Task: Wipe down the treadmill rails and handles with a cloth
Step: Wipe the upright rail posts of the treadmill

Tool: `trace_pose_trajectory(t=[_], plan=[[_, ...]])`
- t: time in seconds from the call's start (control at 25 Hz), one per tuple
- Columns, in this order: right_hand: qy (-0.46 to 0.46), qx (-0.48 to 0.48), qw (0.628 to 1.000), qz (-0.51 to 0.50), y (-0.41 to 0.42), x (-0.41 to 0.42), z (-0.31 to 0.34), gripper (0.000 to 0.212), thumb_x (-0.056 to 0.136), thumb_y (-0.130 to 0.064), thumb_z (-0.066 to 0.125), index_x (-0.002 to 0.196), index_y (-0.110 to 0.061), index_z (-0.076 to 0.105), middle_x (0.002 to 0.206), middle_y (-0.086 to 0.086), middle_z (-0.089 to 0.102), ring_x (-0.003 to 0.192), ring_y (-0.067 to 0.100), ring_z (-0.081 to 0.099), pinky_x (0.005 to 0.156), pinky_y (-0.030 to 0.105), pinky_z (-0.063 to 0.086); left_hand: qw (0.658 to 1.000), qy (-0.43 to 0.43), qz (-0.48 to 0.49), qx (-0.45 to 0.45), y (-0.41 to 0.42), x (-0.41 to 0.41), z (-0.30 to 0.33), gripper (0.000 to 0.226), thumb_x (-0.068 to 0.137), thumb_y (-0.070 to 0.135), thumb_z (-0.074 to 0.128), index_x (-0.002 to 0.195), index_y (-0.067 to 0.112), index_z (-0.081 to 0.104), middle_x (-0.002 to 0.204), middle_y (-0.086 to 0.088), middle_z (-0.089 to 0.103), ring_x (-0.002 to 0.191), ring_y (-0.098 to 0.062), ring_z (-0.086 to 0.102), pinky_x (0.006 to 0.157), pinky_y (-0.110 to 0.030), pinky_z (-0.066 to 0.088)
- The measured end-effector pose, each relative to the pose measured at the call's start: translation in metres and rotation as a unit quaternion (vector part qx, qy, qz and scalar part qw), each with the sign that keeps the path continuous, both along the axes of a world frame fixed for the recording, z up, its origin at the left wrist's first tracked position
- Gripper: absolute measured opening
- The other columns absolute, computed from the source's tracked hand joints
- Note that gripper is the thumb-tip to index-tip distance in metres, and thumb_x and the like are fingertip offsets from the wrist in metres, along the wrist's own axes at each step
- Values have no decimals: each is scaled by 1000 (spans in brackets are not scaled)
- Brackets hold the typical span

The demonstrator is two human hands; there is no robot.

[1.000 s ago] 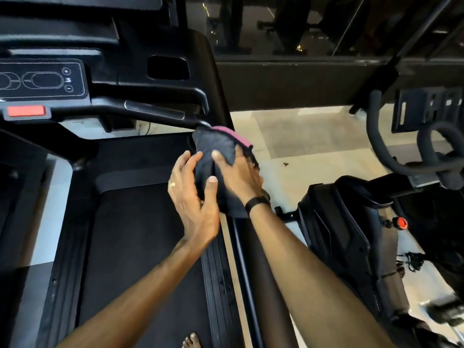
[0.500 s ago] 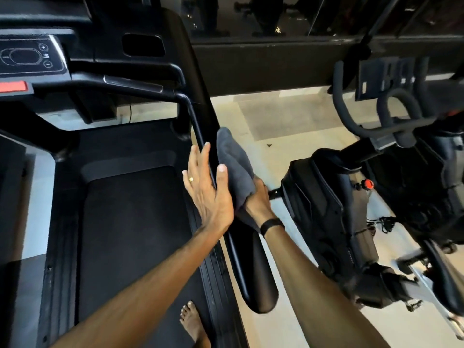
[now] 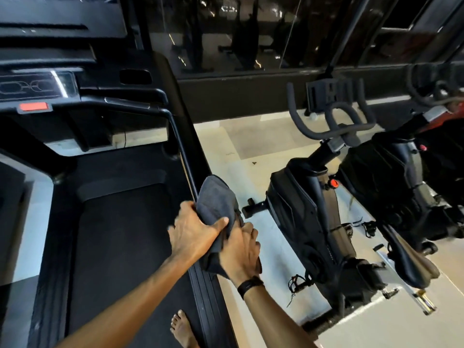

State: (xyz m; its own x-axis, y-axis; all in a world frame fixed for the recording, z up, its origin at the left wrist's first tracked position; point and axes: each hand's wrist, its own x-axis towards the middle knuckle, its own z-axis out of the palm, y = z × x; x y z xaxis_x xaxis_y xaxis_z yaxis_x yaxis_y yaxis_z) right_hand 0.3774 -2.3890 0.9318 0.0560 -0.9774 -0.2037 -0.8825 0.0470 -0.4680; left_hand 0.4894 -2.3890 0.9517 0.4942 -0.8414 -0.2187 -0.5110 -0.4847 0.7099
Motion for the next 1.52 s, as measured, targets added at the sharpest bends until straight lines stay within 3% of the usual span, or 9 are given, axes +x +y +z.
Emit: trace_pose_trajectory(t=[0.16,0.36,0.48,0.6,0.72,0.8,0.96,1.28,1.52], plan=[[13,60,997,53,19,-9,24,65,98,-56,40,151,-20,27,137,16,46,126,38,44,101,49,41,993,116,-3,-2,32,10,19,42,76,22,76,108,8,52,102,-6,64,94,-24,63,79,-40,56],[18,4,987,160,-9,-23,90,70,90,-59,57,142,-17,39,146,15,46,133,37,43,105,54,39,984,33,-160,-65,57,31,68,29,77,8,64,104,17,58,88,-2,66,83,-18,63,71,-35,55],[54,-105,943,313,-18,-13,131,103,84,-39,74,158,-25,3,167,7,3,153,31,1,120,59,10,960,-67,-258,-82,56,38,97,39,75,17,58,114,22,56,99,-2,67,97,-24,63,79,-40,52],[69,-104,905,406,-28,1,160,103,77,-33,81,157,-29,16,166,3,13,153,21,1,120,56,-8,924,-190,-312,-114,50,50,131,32,82,12,54,111,24,52,95,2,64,96,-26,62,71,-35,41],[38,-70,910,406,-33,17,192,75,67,-44,86,128,-23,49,130,2,59,129,26,47,114,47,25,890,-290,-306,-173,44,71,169,31,87,17,49,116,24,54,99,1,68,95,-25,63,69,-36,41],[15,-113,921,373,-33,29,213,50,69,-48,83,102,-23,55,101,0,65,100,26,59,89,44,50,864,-355,-294,-205,42,92,193,32,87,31,41,115,23,54,98,-1,70,92,-27,64,67,-36,39],[33,-230,908,349,-33,56,256,35,78,-54,74,89,-25,59,91,-1,67,95,26,62,73,37,44,793,-464,-317,-235,40,142,232,62,81,70,35,116,21,52,101,-1,70,93,-29,67,68,-36,41],[34,-286,889,355,-37,102,317,26,86,-51,70,77,-33,54,87,-4,67,95,24,63,73,35,41,855,-401,-275,-182,37,223,295,44,72,66,74,68,27,53,67,10,56,69,-17,55,60,-31,38],[49,-238,891,383,-27,138,328,31,92,-41,67,68,-33,51,82,3,64,92,29,62,74,39,46,852,-423,-254,-174,53,256,303,48,72,73,67,76,26,63,70,8,61,69,-15,56,61,-30,39]])
